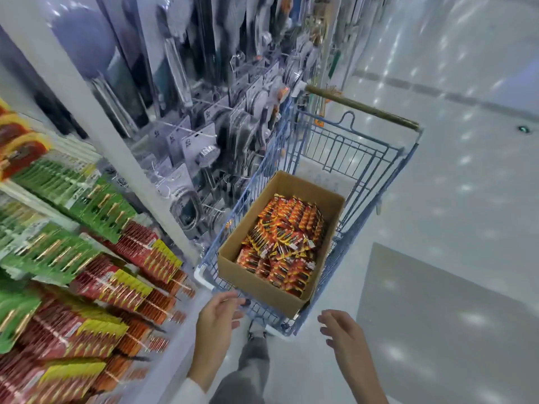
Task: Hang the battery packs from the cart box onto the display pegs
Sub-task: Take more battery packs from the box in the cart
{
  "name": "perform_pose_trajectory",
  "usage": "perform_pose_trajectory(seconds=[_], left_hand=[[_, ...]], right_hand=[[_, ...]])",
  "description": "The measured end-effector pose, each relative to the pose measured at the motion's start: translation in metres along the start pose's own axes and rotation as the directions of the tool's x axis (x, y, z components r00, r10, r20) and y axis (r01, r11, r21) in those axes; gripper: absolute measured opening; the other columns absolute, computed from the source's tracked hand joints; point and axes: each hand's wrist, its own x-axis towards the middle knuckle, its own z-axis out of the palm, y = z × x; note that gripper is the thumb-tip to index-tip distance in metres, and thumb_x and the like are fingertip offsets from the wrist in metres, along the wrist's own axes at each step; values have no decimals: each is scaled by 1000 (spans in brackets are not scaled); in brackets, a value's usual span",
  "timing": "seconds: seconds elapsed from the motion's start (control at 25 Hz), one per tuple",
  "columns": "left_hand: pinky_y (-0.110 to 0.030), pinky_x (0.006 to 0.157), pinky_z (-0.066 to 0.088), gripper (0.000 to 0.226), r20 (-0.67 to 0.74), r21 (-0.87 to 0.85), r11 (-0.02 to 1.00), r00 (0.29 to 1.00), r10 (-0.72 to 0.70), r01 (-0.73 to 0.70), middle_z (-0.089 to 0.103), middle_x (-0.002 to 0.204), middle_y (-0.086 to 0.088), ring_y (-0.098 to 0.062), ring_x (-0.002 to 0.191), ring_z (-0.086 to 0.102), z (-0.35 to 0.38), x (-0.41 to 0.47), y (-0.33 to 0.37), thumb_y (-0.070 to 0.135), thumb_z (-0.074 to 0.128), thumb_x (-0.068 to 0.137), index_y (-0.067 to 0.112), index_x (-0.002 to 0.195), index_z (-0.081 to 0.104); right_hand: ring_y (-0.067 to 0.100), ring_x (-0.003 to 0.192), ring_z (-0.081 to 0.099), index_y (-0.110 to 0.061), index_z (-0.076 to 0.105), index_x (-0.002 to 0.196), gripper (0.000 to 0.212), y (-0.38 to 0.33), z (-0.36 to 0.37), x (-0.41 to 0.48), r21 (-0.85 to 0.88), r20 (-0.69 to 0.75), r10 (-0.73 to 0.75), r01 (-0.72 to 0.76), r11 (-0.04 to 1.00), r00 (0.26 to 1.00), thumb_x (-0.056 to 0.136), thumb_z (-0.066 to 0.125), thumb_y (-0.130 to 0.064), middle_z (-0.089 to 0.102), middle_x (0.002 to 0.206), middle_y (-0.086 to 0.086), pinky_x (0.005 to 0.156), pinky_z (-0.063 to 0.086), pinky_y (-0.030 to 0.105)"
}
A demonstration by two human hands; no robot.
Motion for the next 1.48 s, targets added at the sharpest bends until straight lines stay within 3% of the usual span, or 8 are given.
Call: perform_pose_trajectory(seconds=[0.24,0.36,0.52,0.64,0.76,1.04,1.2,1.48], left_hand=[[-37,81,62,12,164,154,983,979,-124,99,77,104,-3,-27,94,74,53,134,30,19,58,105,21,112,68],[-45,90,62,13,127,186,953,956,-264,238,74,109,-7,-28,97,73,80,201,35,19,56,106,13,114,65],[-30,72,56,25,60,207,881,893,-446,426,70,115,-9,-25,96,69,113,266,23,25,58,105,9,123,62],[-40,87,58,40,32,246,806,827,-561,538,69,125,-11,-36,114,68,131,305,-10,36,63,98,8,126,66],[-48,100,55,36,-80,357,828,897,-434,433,75,114,-15,-37,109,69,151,329,-26,43,67,88,10,101,75],[-20,89,43,38,-27,456,879,989,-147,143,68,125,-3,-21,115,62,242,370,32,29,64,103,9,135,63],[-41,109,44,52,-91,529,829,983,-157,181,53,148,-13,-33,134,53,285,412,29,36,67,100,8,142,56],[-36,97,47,40,-168,479,836,963,-210,267,58,140,-10,-29,125,58,289,420,25,19,70,98,9,135,58]], right_hand=[[18,100,69,-21,70,103,16,-49,17,62,21,-37,92,-91,996,995,102,59,-32,74,103,-4,91,53,41],[20,98,70,-21,72,98,14,-58,25,87,40,-67,114,-111,993,991,101,60,-27,76,95,-6,90,53,43],[20,95,71,-18,73,95,12,-61,34,112,58,-55,153,-150,987,987,99,63,-23,77,93,-4,85,54,36],[18,96,71,-18,74,95,13,-61,33,132,56,-4,177,-177,983,984,100,63,-23,76,96,-3,85,53,33],[20,98,71,-18,74,98,13,-60,28,152,41,7,208,-208,977,978,100,63,-24,76,98,-3,89,55,37],[19,101,70,-20,74,100,16,-65,13,201,50,16,287,-287,957,958,100,61,-28,76,99,-5,89,56,36],[12,101,70,-24,74,101,17,-69,8,222,51,27,271,-272,961,962,101,58,-30,76,100,-9,81,52,24],[6,98,69,-28,73,101,14,-89,17,249,93,88,323,-330,939,942,101,60,-33,75,99,-11,77,52,19]])
